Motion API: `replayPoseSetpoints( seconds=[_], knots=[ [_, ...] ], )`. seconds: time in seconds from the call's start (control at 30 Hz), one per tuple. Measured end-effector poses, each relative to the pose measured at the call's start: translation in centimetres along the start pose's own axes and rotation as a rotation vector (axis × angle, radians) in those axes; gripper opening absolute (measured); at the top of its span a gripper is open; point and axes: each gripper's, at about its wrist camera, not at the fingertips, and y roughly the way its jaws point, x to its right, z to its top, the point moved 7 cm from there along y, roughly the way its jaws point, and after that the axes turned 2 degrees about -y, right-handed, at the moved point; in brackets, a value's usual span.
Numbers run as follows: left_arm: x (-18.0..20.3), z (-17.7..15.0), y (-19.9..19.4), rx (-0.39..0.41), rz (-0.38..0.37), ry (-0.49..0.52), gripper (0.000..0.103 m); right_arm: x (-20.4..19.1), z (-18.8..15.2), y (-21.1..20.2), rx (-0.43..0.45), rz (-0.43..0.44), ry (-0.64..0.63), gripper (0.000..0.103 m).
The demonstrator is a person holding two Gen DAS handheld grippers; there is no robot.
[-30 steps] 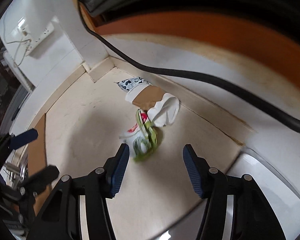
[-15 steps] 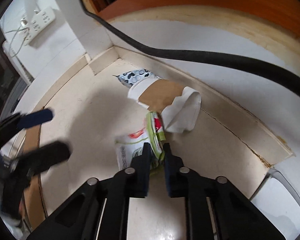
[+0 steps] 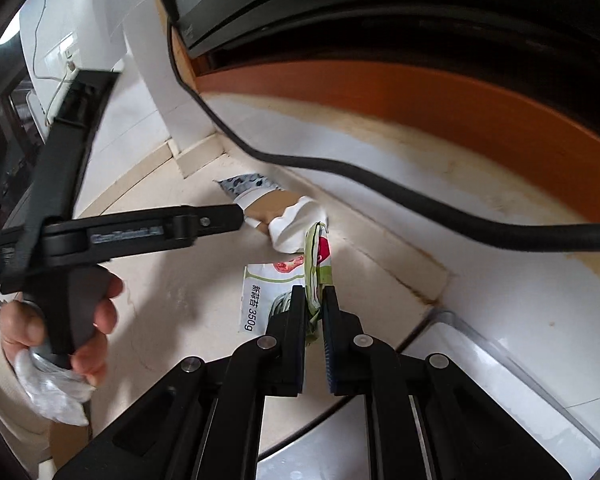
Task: Collect trash
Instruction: 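Grasp the brown paper cup with the left tool while the right tool grasps the snack packet, then carry the paper cup and snack packet down over the trash bin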
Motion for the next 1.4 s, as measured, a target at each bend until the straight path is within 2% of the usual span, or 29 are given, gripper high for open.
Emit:
replayPoseSetpoints(
  seconds=[0.27,0.37,0.53,0.6,0.67,0.8,0.83,0.93,1.07,1.27,1.4],
  knots=[
    [0.2,0.1,1.2,0.046,-0.067,-0.114,0.072,0.9,-0.6,-0.1,-0.010,0.009,0.005,0.008],
    [-0.2,0.6,1.5,0.056,-0.065,-0.154,0.072,1.1,-1.0,-0.2,-0.012,0.008,0.011,0.008],
    [0.0,0.7,3.1,0.019,-0.075,-0.202,0.066,1.9,-1.3,-1.0,-0.007,0.011,0.021,0.008],
    [0.1,0.7,3.5,0.029,-0.073,-0.217,0.065,2.2,-1.4,-1.1,-0.006,0.007,0.022,0.008],
    [0.3,0.7,4.0,0.028,-0.070,-0.229,0.053,2.2,-1.3,-1.1,-0.008,0.006,0.021,0.008],
    [1.1,0.4,5.0,0.037,-0.057,-0.258,0.038,2.2,-1.5,-0.9,-0.015,0.004,0.017,0.008],
    [1.2,0.4,5.0,0.043,-0.047,-0.255,0.032,2.2,-1.5,-0.8,-0.015,0.004,0.018,0.008],
    [1.7,0.4,4.2,0.105,-0.025,-0.248,0.015,2.2,-1.7,-0.8,-0.016,0.004,0.019,0.008],
    [2.3,0.4,2.2,0.150,-0.037,-0.240,0.007,2.2,-2.0,-1.1,-0.021,0.002,0.026,0.008],
    [2.5,-1.3,-1.4,0.147,0.003,-0.186,0.005,2.0,-2.8,-3.0,-0.018,0.000,0.045,0.008],
    [1.6,-3.0,-6.0,0.140,0.020,-0.161,0.005,1.1,-3.4,-5.4,-0.014,0.008,0.055,0.008]
  ],
)
